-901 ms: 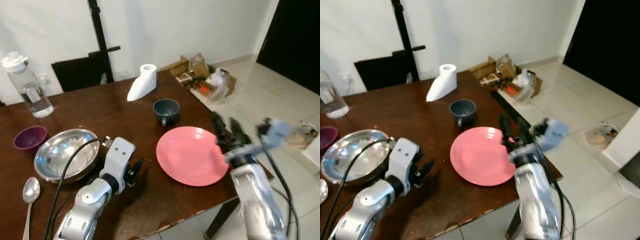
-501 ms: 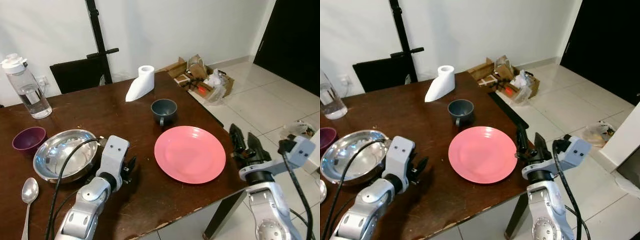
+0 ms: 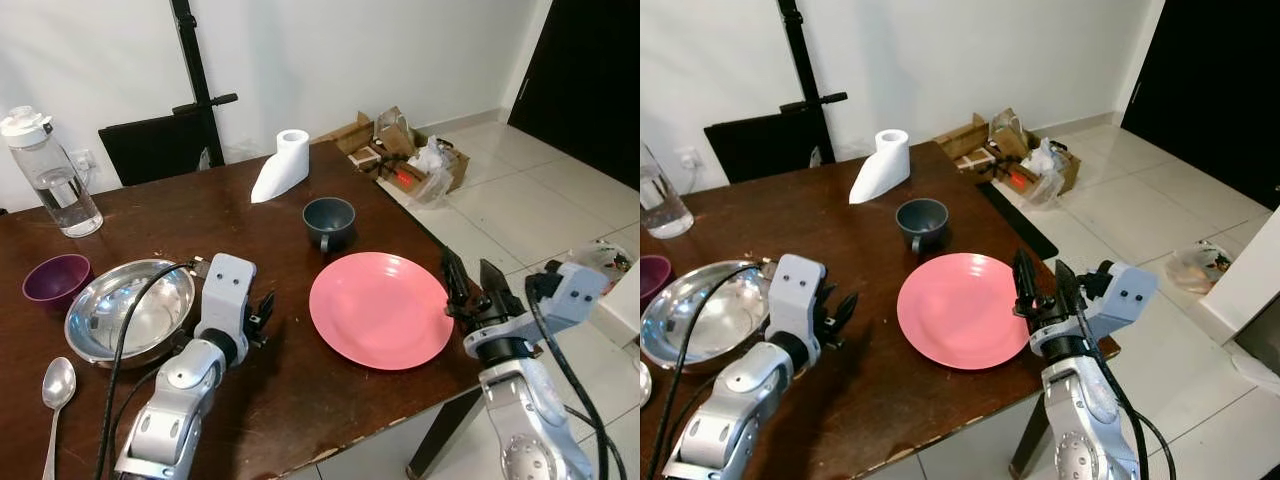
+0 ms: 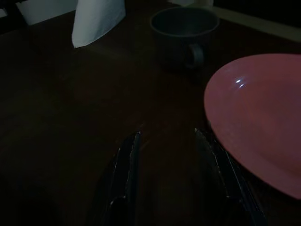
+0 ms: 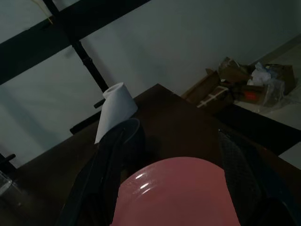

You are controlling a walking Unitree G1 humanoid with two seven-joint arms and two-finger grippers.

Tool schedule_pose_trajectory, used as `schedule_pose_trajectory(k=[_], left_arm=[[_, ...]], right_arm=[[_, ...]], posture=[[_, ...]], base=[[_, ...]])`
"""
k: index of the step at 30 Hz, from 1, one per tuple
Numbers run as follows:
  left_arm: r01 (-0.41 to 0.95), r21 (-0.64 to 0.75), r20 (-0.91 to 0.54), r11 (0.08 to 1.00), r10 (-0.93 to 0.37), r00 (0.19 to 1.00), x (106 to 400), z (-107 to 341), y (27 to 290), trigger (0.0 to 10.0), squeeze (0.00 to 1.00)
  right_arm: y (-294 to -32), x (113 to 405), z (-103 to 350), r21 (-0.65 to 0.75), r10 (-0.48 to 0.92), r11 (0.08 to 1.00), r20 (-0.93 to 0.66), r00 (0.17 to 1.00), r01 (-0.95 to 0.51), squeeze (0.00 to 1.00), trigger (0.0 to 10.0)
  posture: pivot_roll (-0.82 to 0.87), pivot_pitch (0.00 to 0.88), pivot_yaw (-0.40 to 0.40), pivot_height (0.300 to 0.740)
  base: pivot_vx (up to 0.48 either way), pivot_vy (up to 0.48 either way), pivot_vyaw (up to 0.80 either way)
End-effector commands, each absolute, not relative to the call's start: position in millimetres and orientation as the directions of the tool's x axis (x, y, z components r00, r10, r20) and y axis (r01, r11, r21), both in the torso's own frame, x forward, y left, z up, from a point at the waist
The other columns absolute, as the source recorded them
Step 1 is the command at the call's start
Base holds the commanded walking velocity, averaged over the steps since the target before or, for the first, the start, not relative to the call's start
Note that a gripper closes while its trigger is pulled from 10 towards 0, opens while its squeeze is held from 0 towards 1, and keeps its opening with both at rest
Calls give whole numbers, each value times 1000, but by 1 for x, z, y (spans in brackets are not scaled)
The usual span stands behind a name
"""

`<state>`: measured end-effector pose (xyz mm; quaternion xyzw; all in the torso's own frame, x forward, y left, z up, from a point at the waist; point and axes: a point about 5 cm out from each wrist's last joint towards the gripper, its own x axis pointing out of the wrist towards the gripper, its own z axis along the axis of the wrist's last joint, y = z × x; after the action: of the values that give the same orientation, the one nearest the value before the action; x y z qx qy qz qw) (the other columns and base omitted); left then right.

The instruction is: Setting the table

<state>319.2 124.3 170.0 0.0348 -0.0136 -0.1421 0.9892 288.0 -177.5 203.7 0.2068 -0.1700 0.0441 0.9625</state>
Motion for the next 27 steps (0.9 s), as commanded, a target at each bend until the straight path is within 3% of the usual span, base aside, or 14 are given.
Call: schedule_pose_trajectory(k=[1, 27], left_arm=[[274, 65, 18, 960, -275, 961, 317, 171, 127, 10000, 0], [267, 65, 16, 962, -268, 963, 318, 174, 131, 10000, 0]], right_arm=[[-175, 288, 198, 384, 27, 911, 316, 948, -154, 0, 10000], [-172, 288, 185, 372, 28, 919, 258, 966, -126, 0, 10000]], posture=[[29, 113, 118, 740], [33, 132, 112, 740]], base=[[0, 0, 0], [-330, 0, 0]])
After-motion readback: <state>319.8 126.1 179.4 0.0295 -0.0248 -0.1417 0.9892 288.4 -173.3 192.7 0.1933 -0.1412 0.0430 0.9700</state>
